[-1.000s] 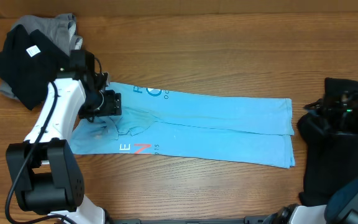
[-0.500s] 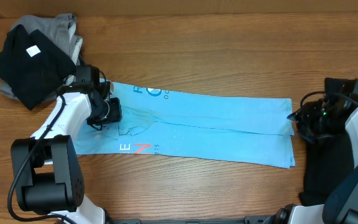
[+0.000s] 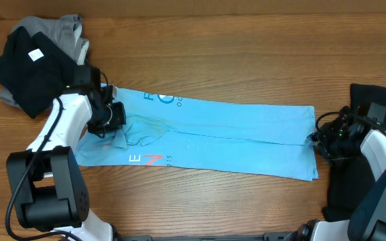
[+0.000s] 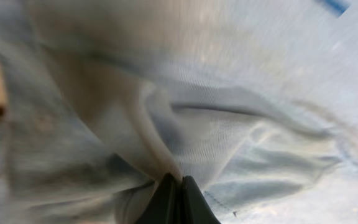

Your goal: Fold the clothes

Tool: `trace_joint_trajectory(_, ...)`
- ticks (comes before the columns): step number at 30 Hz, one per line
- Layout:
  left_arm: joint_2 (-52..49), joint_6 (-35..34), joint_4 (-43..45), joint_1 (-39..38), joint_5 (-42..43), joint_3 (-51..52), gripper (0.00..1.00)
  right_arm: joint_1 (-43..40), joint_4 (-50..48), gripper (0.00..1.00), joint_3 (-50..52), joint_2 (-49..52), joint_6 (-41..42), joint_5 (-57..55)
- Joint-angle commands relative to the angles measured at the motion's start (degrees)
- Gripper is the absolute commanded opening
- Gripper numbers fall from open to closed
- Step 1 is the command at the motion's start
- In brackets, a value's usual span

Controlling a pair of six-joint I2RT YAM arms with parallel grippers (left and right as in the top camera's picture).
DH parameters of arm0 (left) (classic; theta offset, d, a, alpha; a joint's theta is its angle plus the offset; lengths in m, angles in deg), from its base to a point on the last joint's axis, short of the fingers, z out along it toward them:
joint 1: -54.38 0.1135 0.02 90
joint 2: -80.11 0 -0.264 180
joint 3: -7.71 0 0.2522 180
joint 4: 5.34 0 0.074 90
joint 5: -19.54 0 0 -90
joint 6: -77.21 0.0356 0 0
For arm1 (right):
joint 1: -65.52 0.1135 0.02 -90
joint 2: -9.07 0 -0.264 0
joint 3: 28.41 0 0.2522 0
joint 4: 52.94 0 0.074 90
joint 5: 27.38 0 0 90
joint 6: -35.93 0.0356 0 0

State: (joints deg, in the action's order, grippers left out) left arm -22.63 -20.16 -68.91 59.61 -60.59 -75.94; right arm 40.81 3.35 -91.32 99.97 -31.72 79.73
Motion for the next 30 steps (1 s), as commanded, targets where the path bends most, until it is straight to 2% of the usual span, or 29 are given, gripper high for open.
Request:
trace_joint_trajectory(1,2.05,1.07,-1.38,0.79,0.42,-3.45,0.04,0.13,-2.08,0.55,1.49,-0.76,1.95,-1.42)
trace_joint_trajectory(9,2.14,1.18,-2.75,1.22,0.11,-4.20,0.04,0.22,-5.27,0.53,2.32,-0.72,1.95,-1.42)
trace_joint_trajectory(10,2.14,1.18,-2.78,1.20,0.46,-4.17,0.10,0.22,-5.42,0.52,2.34,-0.72,1.95,-1.42)
trace_joint_trajectory(12,2.05,1.20,-2.91,0.70,0.04,-3.96,0.29,0.22,-5.49,0.53,2.34,-0.72,1.95,-1.42)
trace_joint_trajectory(15,1.68,0.90,-2.43,0.35,-0.39,-3.06,0.51,0.22,-5.40,0.57,2.32,-0.72,1.95,-1.42)
trace_joint_trajectory(22,0.44,0.87,3.58,0.33,-0.59,3.39,0.57,0.22,-4.70,0.58,2.32,-0.72,1.92,-1.42)
trace_joint_trajectory(25,-0.26,0.46,7.48,0.33,0.09,5.86,0.56,0.22,-4.59,0.58,2.32,-0.72,1.92,-1.42)
trace_joint_trajectory(26,-0.39,0.46,8.22,0.33,0.37,6.21,0.51,0.22,-4.59,0.58,2.32,-0.72,1.92,-1.44)
trace_joint_trajectory(28,-0.46,0.44,8.55,0.33,1.29,6.25,0.30,0.22,-4.55,0.58,2.32,-0.72,1.92,-1.42)
trace_joint_trajectory(29,-0.42,0.44,8.55,0.39,1.88,6.14,0.15,0.22,-4.55,0.58,2.32,-0.72,1.92,-1.42)
trace_joint_trajectory(30,-0.37,0.15,8.50,0.48,2.25,5.86,0.04,0.22,-4.52,0.58,2.32,-0.72,1.92,-1.42)
